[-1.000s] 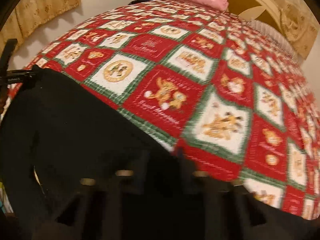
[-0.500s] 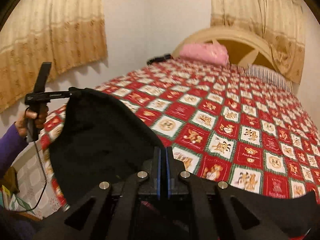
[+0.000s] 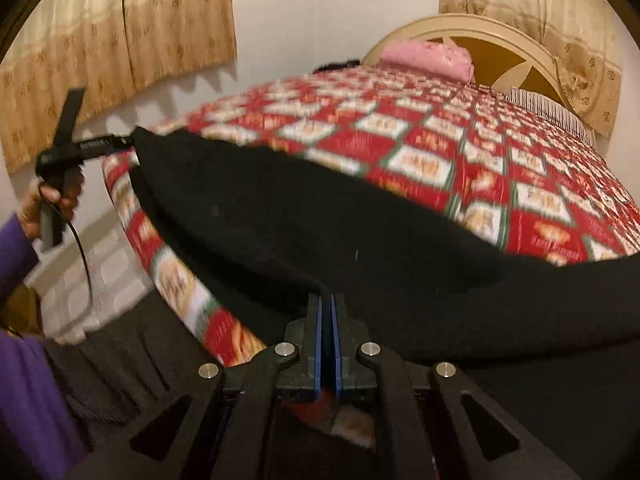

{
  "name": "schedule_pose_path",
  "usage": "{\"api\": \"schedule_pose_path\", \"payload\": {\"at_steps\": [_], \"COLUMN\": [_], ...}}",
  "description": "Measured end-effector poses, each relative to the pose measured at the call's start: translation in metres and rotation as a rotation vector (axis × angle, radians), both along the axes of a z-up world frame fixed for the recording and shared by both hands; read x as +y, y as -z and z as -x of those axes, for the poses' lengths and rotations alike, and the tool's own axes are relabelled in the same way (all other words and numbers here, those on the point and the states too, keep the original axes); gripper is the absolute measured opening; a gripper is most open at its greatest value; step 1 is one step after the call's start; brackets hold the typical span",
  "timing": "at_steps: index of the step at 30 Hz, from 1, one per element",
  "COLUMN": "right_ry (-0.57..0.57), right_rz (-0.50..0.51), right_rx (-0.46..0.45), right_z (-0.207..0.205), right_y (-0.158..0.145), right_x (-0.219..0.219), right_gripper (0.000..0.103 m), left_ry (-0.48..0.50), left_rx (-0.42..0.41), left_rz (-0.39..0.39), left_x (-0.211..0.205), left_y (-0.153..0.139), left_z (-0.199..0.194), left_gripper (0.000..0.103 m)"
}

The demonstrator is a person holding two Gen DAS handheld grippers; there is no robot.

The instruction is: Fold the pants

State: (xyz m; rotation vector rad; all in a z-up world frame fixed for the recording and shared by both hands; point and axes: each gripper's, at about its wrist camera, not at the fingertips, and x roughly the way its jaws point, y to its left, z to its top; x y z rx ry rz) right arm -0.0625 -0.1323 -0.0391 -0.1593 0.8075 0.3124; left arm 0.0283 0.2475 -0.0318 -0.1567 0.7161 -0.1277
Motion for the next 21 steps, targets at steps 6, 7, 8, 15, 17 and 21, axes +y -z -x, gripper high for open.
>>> {"api": "schedule_pose_path", "payload": {"at_steps": [6,7,8,15,17,21], "right_ry": [0.014,0.017,0.015,-0.056,-0.064,-0.037], "right_rz": [-0.057,-0.090,-0.116,-0.363,-0.426,-0.404], "right_rx": [0.053,0.054,0.047,-0.104,-0.078,0.014], "right_z": [0.000,0.000,0.000,-0.039,-0.069,-0.121], "right_y": [-0.002,-0.009,-0.014,-0.067,-0.066,-0.040], "right_x": [-0.009,-0.012,-0.012,0.005,0.013,0.028], "right_gripper": [0.012,0.012,0.013,0.059,0.059,0.059], "left_ry": [-0.139,-0.156,-0.168,-0.118,-0.108,-0.031], "left_rx": [0.086,0.076,0.067,-0.091,-0.106,-0.069], "left_rz": [-0.210,-0.209,-0.199,-0.162,-0.187,-0.192], "left_x": [0.022,0.026,0.030,-0.003,-0.023,-0.070], "left_y": [0.009,0.004,-0.004,-0.058,-0.060,-0.037], "left_z": [0.008,0.012,0.014,0.002,-0.010,-0.031], "left_gripper": [0.092,0.092,0.092,0.093,0.096,0.096]}}
